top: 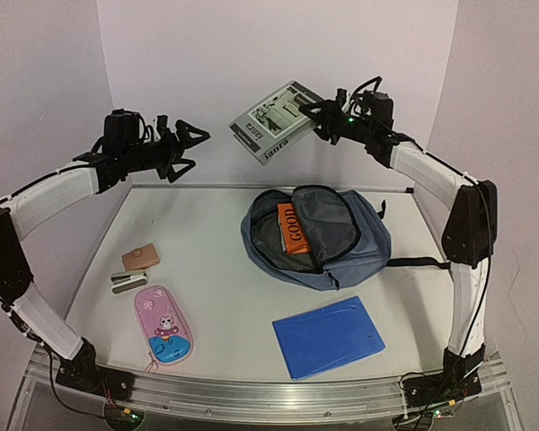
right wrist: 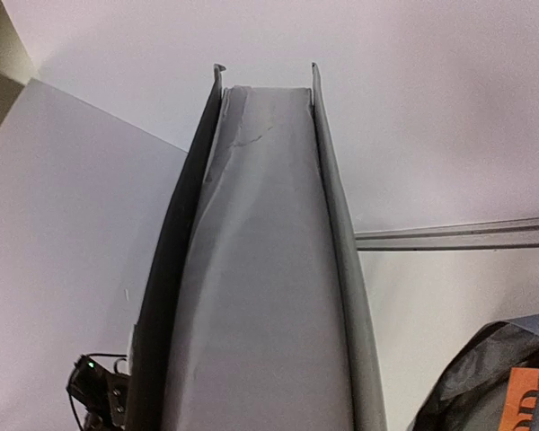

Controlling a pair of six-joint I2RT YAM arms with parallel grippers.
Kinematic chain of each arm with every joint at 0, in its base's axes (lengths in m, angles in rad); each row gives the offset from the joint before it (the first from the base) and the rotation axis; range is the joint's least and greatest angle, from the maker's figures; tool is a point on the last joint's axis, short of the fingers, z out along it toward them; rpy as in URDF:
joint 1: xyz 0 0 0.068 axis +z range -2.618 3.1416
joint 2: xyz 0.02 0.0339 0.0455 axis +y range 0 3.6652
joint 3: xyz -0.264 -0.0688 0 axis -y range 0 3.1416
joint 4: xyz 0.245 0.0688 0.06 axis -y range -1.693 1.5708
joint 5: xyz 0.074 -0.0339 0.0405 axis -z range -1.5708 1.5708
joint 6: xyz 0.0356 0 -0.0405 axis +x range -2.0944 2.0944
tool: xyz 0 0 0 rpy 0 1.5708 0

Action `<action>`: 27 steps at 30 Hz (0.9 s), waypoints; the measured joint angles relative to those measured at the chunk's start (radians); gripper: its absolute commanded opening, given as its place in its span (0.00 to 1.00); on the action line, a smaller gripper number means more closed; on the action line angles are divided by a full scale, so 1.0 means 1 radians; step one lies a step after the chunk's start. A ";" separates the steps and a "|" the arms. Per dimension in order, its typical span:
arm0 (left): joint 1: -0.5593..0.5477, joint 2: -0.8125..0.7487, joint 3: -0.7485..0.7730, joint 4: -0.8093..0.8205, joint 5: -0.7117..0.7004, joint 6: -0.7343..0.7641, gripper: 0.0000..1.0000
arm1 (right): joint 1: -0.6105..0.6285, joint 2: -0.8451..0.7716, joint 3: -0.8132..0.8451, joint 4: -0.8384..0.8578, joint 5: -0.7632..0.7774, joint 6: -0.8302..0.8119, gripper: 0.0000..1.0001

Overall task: Pack the student bag
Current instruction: Pick up the book from the center of the board.

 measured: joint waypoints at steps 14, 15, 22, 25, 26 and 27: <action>-0.083 0.219 0.065 0.387 0.023 -0.264 0.90 | 0.067 -0.089 -0.133 0.137 0.047 0.194 0.22; -0.083 0.226 0.068 0.406 0.024 -0.278 0.87 | 0.068 -0.094 -0.144 0.142 0.046 0.198 0.22; -0.085 0.273 0.080 0.576 0.034 -0.378 0.48 | 0.083 -0.136 -0.249 0.188 0.038 0.220 0.23; -0.084 0.297 0.080 0.626 0.046 -0.422 0.34 | 0.090 -0.143 -0.277 0.221 0.047 0.226 0.30; -0.084 0.302 0.080 0.640 0.050 -0.433 0.31 | 0.091 -0.144 -0.284 0.227 0.050 0.226 0.38; -0.084 0.305 0.080 0.649 0.052 -0.442 0.27 | 0.090 -0.145 -0.288 0.232 0.051 0.228 0.49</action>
